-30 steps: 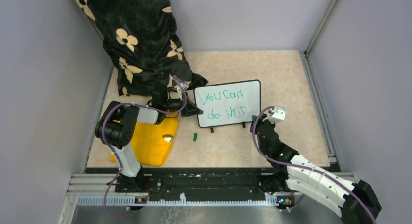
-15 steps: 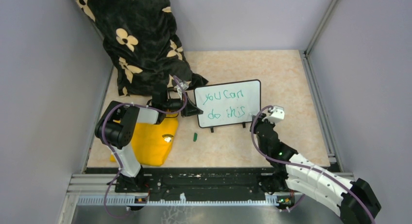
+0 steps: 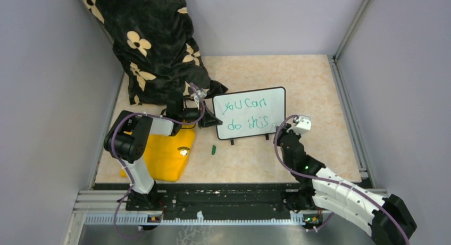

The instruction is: Write a sentence on the whiteboard

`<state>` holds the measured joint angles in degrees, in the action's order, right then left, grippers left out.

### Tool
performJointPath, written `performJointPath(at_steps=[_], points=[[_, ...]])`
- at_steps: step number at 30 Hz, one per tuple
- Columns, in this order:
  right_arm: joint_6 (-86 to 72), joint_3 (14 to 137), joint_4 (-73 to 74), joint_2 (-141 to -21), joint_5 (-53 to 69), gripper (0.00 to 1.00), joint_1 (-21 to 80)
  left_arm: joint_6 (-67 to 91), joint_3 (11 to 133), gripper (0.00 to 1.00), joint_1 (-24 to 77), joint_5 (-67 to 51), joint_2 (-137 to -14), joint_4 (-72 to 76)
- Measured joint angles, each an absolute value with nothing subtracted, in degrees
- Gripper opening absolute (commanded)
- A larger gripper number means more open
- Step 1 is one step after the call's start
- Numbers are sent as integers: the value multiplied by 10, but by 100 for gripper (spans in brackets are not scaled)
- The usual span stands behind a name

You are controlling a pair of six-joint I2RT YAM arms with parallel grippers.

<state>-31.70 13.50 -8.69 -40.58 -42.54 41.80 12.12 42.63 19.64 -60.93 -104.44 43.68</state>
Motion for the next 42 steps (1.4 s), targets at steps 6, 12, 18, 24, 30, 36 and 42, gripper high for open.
performJointPath(at_steps=[6, 12, 18, 24, 30, 36, 42], points=[[-316, 135, -87, -406, -424, 0, 417, 121, 426, 0, 196, -609, -1044, 436], [-316, 136, -75, -397, -413, 0, 415, 119, 426, 0, 197, -607, -1042, 431], [-316, 152, 2, -350, -380, 0, 414, 117, 429, 0, 197, -603, -1041, 422], [-322, 194, 98, -287, -353, 0, 414, 117, 431, 0, 198, -600, -1039, 415], [-314, 229, 159, -216, -327, 0, 414, 117, 432, 13, 199, -598, -1037, 408], [-292, 246, 169, -197, -292, 0, 413, 105, 433, 32, 199, -590, -1037, 402], [-281, 246, 170, -197, -265, 0, 413, 93, 432, 45, 203, -571, -1037, 385]])
